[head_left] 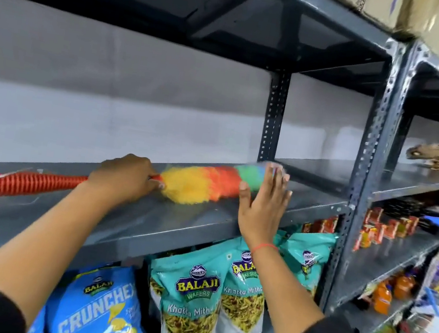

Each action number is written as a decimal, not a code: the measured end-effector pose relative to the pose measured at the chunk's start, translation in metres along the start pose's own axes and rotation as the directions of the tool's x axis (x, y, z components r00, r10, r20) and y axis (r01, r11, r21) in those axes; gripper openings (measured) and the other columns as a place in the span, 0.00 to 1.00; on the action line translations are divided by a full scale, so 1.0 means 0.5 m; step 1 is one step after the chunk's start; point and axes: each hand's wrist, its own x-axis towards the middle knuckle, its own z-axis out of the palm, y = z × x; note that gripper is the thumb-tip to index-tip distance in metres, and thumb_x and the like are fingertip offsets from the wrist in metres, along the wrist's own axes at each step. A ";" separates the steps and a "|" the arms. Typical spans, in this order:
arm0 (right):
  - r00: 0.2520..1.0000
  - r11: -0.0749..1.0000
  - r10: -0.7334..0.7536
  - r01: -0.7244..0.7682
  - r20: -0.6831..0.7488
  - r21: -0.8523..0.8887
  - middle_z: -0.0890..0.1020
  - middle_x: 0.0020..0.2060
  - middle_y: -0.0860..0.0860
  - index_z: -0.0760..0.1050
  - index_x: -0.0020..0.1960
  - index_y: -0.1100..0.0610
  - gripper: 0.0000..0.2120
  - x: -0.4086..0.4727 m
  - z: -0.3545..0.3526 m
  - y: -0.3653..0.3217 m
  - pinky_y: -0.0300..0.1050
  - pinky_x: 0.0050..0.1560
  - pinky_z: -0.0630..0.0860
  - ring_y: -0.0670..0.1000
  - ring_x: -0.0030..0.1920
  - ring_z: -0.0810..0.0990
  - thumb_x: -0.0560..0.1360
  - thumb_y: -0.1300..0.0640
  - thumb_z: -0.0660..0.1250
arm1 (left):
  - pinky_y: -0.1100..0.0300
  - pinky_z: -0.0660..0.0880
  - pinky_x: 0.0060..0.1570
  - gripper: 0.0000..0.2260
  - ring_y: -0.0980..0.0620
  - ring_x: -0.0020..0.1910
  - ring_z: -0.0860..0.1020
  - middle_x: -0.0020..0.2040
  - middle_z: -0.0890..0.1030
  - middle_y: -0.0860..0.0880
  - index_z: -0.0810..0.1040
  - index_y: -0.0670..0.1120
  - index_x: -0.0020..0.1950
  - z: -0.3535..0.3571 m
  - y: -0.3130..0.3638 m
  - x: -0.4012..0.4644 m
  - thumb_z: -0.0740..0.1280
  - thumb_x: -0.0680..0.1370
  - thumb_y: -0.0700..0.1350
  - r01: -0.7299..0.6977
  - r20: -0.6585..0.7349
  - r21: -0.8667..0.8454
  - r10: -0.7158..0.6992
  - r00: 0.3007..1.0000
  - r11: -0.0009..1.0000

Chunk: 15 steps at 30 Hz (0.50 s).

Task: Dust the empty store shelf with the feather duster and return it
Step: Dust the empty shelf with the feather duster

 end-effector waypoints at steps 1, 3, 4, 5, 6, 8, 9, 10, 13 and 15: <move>1.000 1.000 0.014 -0.014 -0.003 -0.008 0.56 0.74 0.60 0.53 0.74 0.58 0.39 0.000 0.002 0.001 0.63 0.71 0.45 0.59 0.73 0.49 0.73 0.32 0.42 | 0.56 0.71 0.44 0.14 0.41 0.52 0.78 0.55 0.80 0.43 0.80 0.52 0.54 0.001 -0.006 0.000 0.61 0.77 0.57 0.033 -0.051 0.033 -0.032 0.998 0.999; 1.000 0.999 0.003 -0.003 -0.004 -0.053 0.56 0.74 0.60 0.53 0.74 0.57 0.38 0.003 0.005 0.001 0.63 0.71 0.45 0.60 0.73 0.49 0.74 0.33 0.43 | 0.56 0.71 0.44 0.13 0.41 0.52 0.78 0.54 0.81 0.43 0.79 0.52 0.53 0.000 -0.004 -0.002 0.60 0.77 0.57 0.038 -0.131 0.013 -0.036 0.991 0.999; 1.000 0.997 -0.007 0.007 -0.003 -0.075 0.56 0.74 0.59 0.53 0.74 0.57 0.38 0.004 0.007 0.002 0.63 0.71 0.45 0.60 0.73 0.49 0.74 0.32 0.42 | 0.56 0.70 0.42 0.13 0.41 0.50 0.78 0.53 0.81 0.43 0.80 0.52 0.52 -0.001 0.000 -0.004 0.60 0.77 0.56 0.006 -0.139 -0.036 -0.011 0.990 0.999; 1.000 0.996 -0.014 0.014 -0.003 -0.089 0.56 0.74 0.59 0.53 0.74 0.57 0.39 0.005 0.008 0.003 0.62 0.71 0.44 0.60 0.73 0.49 0.73 0.31 0.40 | 0.58 0.70 0.41 0.12 0.42 0.48 0.78 0.51 0.82 0.43 0.80 0.53 0.52 0.000 0.004 -0.007 0.61 0.77 0.56 -0.040 -0.117 -0.103 0.028 0.993 0.994; 1.000 0.995 -0.016 0.016 -0.002 -0.095 0.55 0.74 0.59 0.52 0.74 0.57 0.40 0.004 0.009 0.004 0.61 0.71 0.43 0.60 0.73 0.49 0.73 0.30 0.38 | 0.58 0.71 0.41 0.11 0.43 0.46 0.78 0.50 0.82 0.44 0.81 0.53 0.51 0.003 0.007 -0.011 0.62 0.77 0.55 -0.090 -0.072 -0.166 0.079 0.994 0.982; 1.000 0.995 -0.014 0.014 0.005 -0.101 0.54 0.74 0.58 0.51 0.74 0.55 0.42 0.003 0.009 0.006 0.59 0.71 0.41 0.58 0.74 0.47 0.71 0.29 0.35 | 0.56 0.75 0.47 0.11 0.45 0.47 0.79 0.52 0.83 0.45 0.81 0.54 0.53 0.010 0.008 -0.017 0.63 0.76 0.55 -0.168 0.044 -0.190 0.179 0.983 0.967; 1.000 0.994 -0.019 0.021 0.015 -0.108 0.53 0.75 0.58 0.49 0.74 0.55 0.42 0.003 0.008 0.006 0.58 0.70 0.40 0.57 0.74 0.45 0.71 0.29 0.34 | 0.54 0.76 0.49 0.11 0.45 0.49 0.79 0.53 0.83 0.46 0.81 0.55 0.53 0.012 0.005 -0.016 0.63 0.76 0.55 -0.183 0.089 -0.161 0.199 0.976 0.970; 0.999 0.992 -0.029 0.033 0.030 -0.121 0.52 0.75 0.57 0.48 0.74 0.54 0.42 0.003 0.007 0.007 0.57 0.70 0.38 0.56 0.74 0.44 0.70 0.29 0.33 | 0.54 0.76 0.50 0.10 0.44 0.50 0.79 0.53 0.83 0.45 0.81 0.55 0.53 0.013 0.002 -0.012 0.63 0.76 0.55 -0.178 0.111 -0.129 0.193 0.975 0.975; 0.995 0.985 -0.061 0.073 0.081 -0.154 0.52 0.75 0.57 0.47 0.74 0.53 0.41 0.008 0.001 0.007 0.55 0.69 0.35 0.56 0.74 0.44 0.70 0.30 0.32 | 0.54 0.72 0.47 0.11 0.42 0.53 0.77 0.55 0.80 0.42 0.79 0.52 0.52 0.007 0.001 0.011 0.61 0.77 0.55 -0.086 0.044 -0.017 0.086 0.995 0.996; 0.993 0.984 -0.077 0.090 0.092 -0.151 0.52 0.75 0.58 0.47 0.75 0.53 0.38 0.012 0.003 0.008 0.56 0.70 0.36 0.57 0.74 0.44 0.72 0.32 0.34 | 0.55 0.70 0.45 0.14 0.40 0.55 0.77 0.58 0.79 0.42 0.78 0.51 0.55 0.002 0.006 0.025 0.59 0.78 0.56 -0.028 -0.072 0.066 0.033 0.997 0.997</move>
